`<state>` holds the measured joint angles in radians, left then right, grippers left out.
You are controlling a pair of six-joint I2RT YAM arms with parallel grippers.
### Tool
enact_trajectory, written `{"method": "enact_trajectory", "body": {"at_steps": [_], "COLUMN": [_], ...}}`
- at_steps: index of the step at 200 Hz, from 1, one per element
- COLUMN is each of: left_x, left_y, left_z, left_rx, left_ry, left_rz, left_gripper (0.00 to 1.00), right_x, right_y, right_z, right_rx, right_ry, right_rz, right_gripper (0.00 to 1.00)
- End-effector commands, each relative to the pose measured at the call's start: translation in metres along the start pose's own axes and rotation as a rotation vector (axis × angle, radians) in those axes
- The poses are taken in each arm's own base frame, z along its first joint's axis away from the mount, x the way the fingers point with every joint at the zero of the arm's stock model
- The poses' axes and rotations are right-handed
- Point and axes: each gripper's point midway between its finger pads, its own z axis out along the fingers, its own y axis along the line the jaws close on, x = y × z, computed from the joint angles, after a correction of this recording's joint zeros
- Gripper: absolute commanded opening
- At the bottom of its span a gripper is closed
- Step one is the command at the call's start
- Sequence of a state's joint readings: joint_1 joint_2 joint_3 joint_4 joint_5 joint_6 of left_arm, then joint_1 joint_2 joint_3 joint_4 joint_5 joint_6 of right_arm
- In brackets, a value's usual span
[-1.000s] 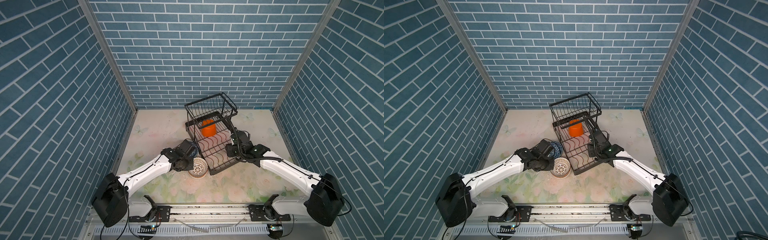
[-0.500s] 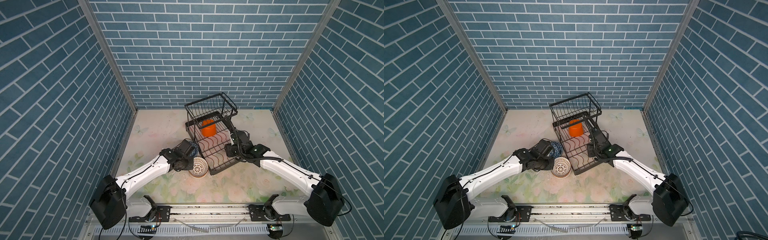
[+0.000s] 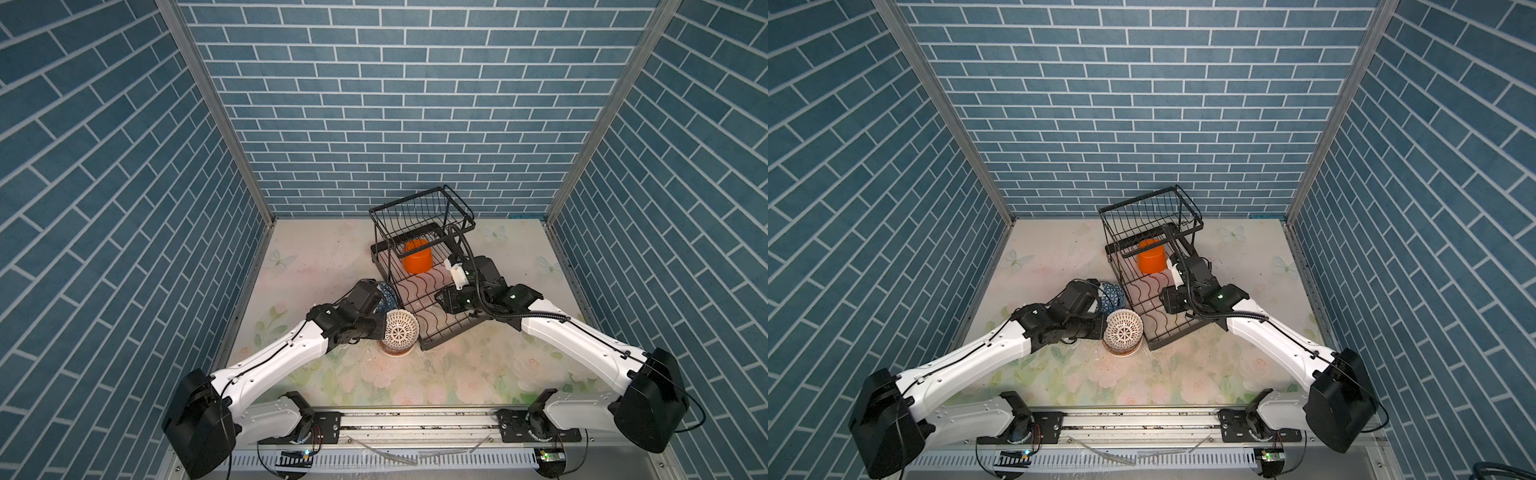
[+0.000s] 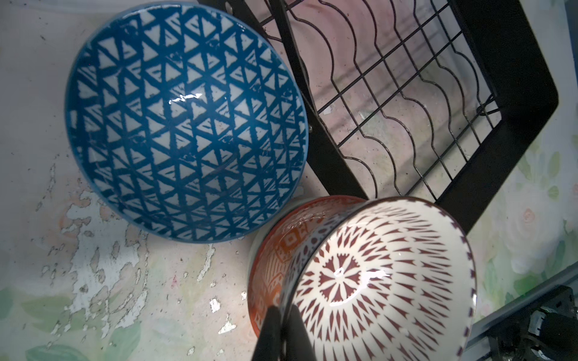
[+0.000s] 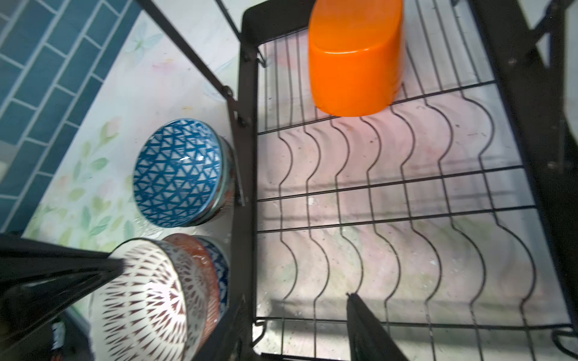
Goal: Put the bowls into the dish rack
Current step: 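Grasp the rim of the white red-patterned bowl with the right gripper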
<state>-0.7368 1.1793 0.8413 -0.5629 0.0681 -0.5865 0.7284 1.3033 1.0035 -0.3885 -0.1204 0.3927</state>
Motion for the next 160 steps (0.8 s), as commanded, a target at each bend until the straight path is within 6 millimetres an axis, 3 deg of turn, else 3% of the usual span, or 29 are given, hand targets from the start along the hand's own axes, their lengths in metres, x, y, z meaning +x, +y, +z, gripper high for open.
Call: {"method": "enact_trajectory", "body": {"at_steps": [1, 38, 69, 113, 160], "left_x": [-0.011, -0.013, -0.013, -0.015, -0.016], "left_y": [-0.011, -0.013, -0.011, -0.012, -0.013], "left_z": [-0.008, -0.01, -0.009, -0.012, -0.015], "left_rx": [0.049, 0.052, 0.047, 0.056, 0.067], "left_ry": [-0.052, -0.063, -0.062, -0.08, -0.097], "left_rz": [0.024, 0.02, 0.02, 0.018, 0.017], "left_gripper": [0.0, 0.0, 0.0, 0.0, 0.0], "right_x": [-0.008, 0.001, 0.005, 0.023, 0.03], "right_y": [0.032, 0.052, 0.062, 0.067, 0.069], "right_z": [-0.013, -0.015, -0.014, 0.007, 0.026], "right_rx": [-0.128, -0.175, -0.115, -0.041, 0.026], "right_ry": [0.017, 0.074, 0.107, 0.196, 0.222], "right_rz": [-0.033, -0.056, -0.101, -0.143, -0.173], "right_gripper": [0.51, 0.5, 0.49, 0.48, 0.42]}}
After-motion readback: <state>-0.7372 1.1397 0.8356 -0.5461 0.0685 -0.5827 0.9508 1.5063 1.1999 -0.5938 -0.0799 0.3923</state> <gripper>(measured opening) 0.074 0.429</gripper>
